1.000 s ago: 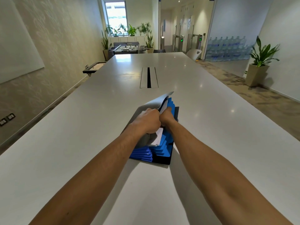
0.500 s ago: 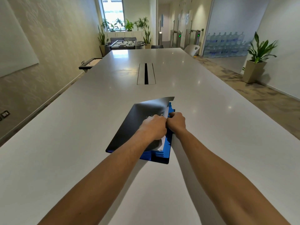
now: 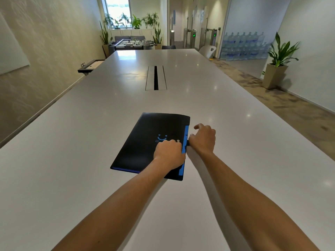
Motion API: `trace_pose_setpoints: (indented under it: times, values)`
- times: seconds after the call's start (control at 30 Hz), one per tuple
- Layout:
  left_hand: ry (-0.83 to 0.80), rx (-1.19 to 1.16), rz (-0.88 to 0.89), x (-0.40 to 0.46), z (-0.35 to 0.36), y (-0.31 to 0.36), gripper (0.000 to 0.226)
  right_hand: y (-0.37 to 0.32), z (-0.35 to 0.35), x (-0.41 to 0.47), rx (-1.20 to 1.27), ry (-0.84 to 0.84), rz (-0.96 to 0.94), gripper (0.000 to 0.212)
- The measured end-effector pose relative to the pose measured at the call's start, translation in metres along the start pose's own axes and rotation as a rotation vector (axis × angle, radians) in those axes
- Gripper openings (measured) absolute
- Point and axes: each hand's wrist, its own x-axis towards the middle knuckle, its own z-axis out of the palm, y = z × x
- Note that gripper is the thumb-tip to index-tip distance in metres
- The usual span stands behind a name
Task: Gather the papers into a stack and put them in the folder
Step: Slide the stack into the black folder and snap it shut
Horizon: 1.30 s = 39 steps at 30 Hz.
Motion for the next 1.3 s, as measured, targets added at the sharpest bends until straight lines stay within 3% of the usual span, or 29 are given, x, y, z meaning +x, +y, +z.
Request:
trace_pose_setpoints:
  times: [0.17, 0.23, 0.3, 0.43, 0.57, 0.73, 0.8, 0.93, 1.1, 1.3]
  values:
    - [0.061, -0.23, 0.054, 0.003, 0.013, -0.024, 0.036, 0.006, -0.002, -0.002, 0.067, -0.091, 0.202, 0.05]
    - [0.064, -0.25, 0.094, 0.005, 0.019, -0.039, 0.034, 0.008, -0.002, 0.0, 0.148, -0.131, 0.226, 0.043]
    - [0.042, -0.223, 0.006, 0.004, 0.027, -0.052, 0.048, 0.011, 0.0, 0.002, 0.197, -0.157, 0.213, 0.031]
    - [-0.169, -0.202, -0.217, 0.001, 0.036, -0.053, 0.076, 0.009, 0.001, 0.004, 0.309, -0.097, 0.164, 0.024]
    - [-0.21, -0.218, -0.229, -0.001, 0.036, -0.025, 0.078, 0.003, 0.002, 0.011, 0.415, -0.039, 0.151, 0.021]
    - [-0.293, -0.226, -0.183, 0.003, 0.032, 0.005, 0.08, 0.006, 0.006, 0.018, 0.352, -0.042, -0.005, 0.016]
    - [-0.22, -0.159, -0.123, 0.004, 0.03, 0.002, 0.072, 0.008, 0.01, 0.017, 0.305, -0.066, -0.09, 0.017]
    - [0.087, -0.146, -0.05, 0.008, 0.03, -0.025, 0.044, 0.013, 0.021, 0.007, 0.211, -0.146, -0.196, 0.017]
    - [0.134, -0.24, -0.003, 0.008, 0.046, -0.045, 0.046, 0.014, 0.027, 0.003, 0.078, -0.151, -0.288, 0.021]
    - [0.04, -0.321, 0.002, 0.013, 0.055, -0.047, 0.052, 0.014, 0.029, 0.0, -0.041, -0.18, -0.357, 0.024]
